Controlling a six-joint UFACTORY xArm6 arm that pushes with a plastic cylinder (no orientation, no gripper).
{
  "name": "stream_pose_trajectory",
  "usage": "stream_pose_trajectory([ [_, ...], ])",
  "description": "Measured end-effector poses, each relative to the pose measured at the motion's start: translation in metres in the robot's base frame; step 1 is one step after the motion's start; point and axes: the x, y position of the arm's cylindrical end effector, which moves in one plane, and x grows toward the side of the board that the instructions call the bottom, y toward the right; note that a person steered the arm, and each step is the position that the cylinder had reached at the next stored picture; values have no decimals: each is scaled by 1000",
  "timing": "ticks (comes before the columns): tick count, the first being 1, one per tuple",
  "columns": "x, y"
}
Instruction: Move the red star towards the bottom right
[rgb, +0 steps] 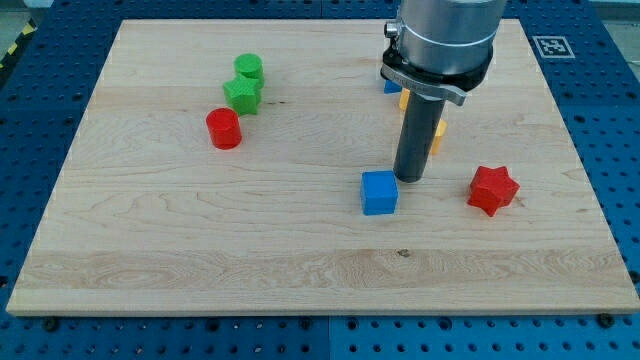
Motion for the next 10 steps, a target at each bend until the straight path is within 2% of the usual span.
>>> stream_pose_trajectory([
  [6,0,97],
  [10,34,101],
])
